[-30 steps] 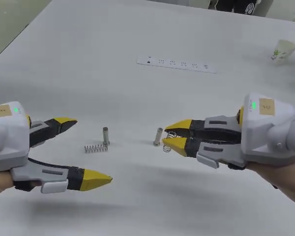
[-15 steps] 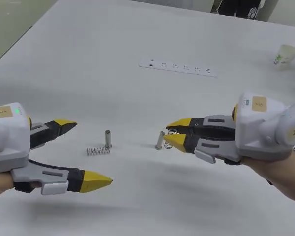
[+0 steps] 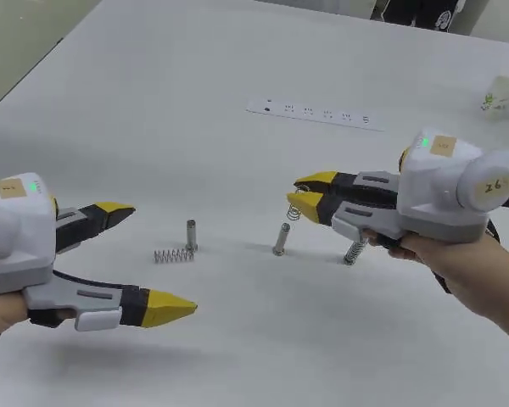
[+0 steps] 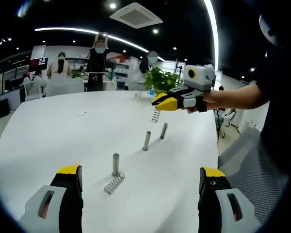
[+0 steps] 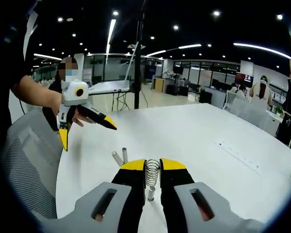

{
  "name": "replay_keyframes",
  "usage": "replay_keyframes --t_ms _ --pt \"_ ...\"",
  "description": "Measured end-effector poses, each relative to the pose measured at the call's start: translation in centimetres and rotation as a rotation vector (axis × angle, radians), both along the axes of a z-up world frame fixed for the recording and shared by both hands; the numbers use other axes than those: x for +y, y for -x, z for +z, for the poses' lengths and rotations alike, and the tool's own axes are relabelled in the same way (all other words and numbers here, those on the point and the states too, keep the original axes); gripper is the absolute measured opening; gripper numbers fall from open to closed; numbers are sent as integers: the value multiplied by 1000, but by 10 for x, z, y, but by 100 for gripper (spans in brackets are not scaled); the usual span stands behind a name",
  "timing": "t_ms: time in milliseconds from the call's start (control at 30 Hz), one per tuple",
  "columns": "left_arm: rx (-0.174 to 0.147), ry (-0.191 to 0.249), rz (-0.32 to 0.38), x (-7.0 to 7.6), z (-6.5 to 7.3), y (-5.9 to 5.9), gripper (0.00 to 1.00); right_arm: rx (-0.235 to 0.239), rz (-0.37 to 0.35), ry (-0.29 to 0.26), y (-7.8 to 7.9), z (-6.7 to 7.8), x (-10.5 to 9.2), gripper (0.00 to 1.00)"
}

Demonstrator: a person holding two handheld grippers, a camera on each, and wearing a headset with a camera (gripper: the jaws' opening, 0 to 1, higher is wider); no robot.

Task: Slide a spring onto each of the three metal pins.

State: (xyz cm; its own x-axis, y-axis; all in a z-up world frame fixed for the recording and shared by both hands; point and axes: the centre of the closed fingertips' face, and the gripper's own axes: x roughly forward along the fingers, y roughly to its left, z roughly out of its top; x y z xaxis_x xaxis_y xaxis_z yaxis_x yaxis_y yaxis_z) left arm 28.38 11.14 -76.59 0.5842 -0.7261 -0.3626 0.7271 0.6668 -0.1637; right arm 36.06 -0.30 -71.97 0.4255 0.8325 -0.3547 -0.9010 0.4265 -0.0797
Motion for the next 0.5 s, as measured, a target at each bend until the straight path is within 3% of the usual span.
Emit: replay_keyframes --t_ms 500 --pt "0 8 9 1 1 -1 98 44 -24 25 -7 -17 3 8"
